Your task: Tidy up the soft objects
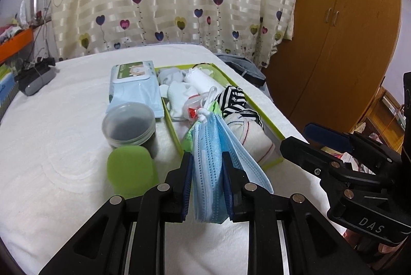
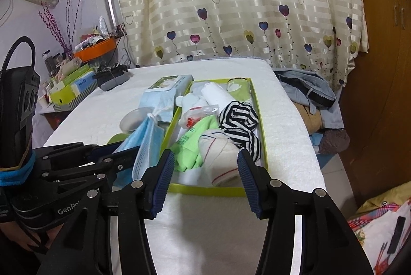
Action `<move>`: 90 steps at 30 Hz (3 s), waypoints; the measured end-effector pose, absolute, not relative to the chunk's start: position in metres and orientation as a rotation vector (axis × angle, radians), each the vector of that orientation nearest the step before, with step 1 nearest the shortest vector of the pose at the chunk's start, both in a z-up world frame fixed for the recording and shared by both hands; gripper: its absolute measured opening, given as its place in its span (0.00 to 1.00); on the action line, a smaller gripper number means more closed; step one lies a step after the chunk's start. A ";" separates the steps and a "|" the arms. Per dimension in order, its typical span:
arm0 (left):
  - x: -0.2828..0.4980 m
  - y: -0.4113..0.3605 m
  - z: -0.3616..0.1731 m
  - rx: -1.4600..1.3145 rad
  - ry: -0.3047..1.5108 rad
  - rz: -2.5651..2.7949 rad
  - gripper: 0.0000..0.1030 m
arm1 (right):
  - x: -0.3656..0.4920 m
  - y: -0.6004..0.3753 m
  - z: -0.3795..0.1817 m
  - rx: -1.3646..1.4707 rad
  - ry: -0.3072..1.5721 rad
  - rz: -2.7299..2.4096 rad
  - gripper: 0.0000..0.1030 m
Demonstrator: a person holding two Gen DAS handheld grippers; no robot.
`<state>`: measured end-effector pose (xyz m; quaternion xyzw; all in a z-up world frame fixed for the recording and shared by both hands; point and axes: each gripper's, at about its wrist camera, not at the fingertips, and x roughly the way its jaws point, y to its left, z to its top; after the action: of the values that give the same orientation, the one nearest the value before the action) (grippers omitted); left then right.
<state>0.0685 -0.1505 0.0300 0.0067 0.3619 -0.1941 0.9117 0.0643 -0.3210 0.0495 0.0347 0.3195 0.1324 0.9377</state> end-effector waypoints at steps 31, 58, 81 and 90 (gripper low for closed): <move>0.085 -0.111 0.031 -0.059 0.734 -0.365 0.10 | 0.065 -0.299 0.011 0.093 0.769 0.447 0.51; 0.072 -0.074 0.035 -0.128 0.706 -0.356 0.15 | 0.074 -0.260 0.036 -0.037 0.687 0.447 0.13; 0.073 -0.096 0.028 -0.094 0.743 -0.395 0.20 | 0.093 -0.277 0.033 -0.079 0.683 0.301 0.38; 0.056 -0.103 0.032 -0.064 0.727 -0.402 0.28 | 0.072 -0.278 0.040 -0.066 0.671 0.299 0.38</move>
<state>0.0563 -0.1029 0.0317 -0.0312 0.3529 -0.1952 0.9145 0.0718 -0.2781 0.0403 -0.0321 0.3281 0.1463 0.9327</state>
